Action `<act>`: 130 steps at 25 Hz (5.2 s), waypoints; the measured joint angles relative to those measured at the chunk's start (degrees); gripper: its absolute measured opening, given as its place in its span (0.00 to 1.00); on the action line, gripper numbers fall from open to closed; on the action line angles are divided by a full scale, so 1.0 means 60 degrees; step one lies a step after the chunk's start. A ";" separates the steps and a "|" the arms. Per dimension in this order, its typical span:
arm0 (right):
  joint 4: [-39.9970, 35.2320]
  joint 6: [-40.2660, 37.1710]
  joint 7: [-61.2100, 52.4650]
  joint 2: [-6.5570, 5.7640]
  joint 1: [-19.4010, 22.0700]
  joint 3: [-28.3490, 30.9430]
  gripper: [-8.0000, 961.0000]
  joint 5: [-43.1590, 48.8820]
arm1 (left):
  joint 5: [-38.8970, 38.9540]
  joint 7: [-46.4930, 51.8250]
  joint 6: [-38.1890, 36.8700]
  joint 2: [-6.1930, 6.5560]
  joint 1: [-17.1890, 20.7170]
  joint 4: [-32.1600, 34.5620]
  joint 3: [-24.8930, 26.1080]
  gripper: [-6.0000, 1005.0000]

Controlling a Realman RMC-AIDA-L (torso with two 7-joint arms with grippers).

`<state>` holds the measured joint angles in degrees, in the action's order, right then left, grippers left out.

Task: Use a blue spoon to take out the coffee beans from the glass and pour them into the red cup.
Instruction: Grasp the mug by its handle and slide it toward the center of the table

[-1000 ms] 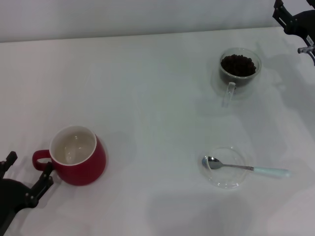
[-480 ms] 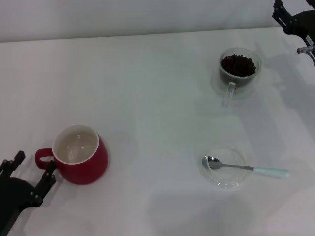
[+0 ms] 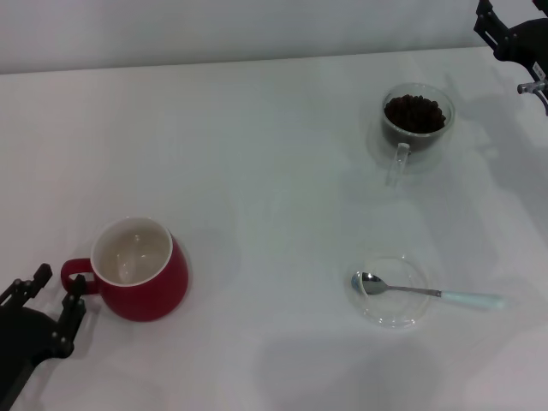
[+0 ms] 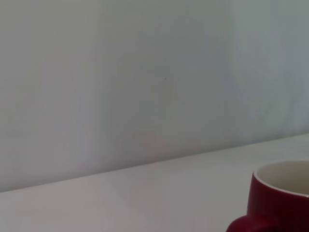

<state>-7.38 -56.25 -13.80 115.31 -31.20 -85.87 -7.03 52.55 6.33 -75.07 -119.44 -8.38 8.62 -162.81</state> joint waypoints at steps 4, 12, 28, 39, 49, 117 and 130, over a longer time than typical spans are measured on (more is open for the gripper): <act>0.0000 0.0000 0.0000 0.0000 -0.0005 -0.0001 0.90 0.0000 | 0.0031 0.0007 -0.0002 0.0000 -0.0110 0.0011 0.0006 0.44; 0.0000 0.0000 0.0000 0.0000 -0.0014 0.0000 0.90 0.0000 | -0.0027 0.0025 0.0042 0.0001 -0.0204 0.0014 -0.0011 0.44; 0.0000 0.0000 0.0000 0.0000 -0.0002 0.0000 0.90 0.0000 | -0.0160 0.0067 0.0011 -0.0005 -0.0111 0.0014 0.0033 0.16; 0.0000 0.0000 0.0000 0.0027 -0.0006 -0.0001 0.90 0.0000 | -0.0139 -0.0019 -0.0027 -0.0015 -0.0175 0.0117 0.0085 0.13; -0.0007 0.0000 -0.0117 0.0044 -0.0080 0.0000 0.90 0.0000 | -0.0156 -0.0801 0.0042 -0.0030 -0.0527 0.0585 0.0060 0.13; -0.0014 -0.0059 -0.0118 0.0058 -0.0224 -0.0059 0.90 0.0003 | -0.0234 -0.1435 0.1745 -0.0085 -0.1219 0.1363 -0.0008 0.11; -0.0015 -0.0076 -0.0246 0.0058 -0.0183 -0.0058 0.90 0.0026 | -0.0154 -0.1435 0.1721 -0.0082 -0.1059 0.1465 0.0070 0.25</act>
<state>-7.47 -56.71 -15.27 115.66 -32.29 -86.21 -6.87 51.63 -2.28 -64.75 -119.93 -14.74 17.41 -162.39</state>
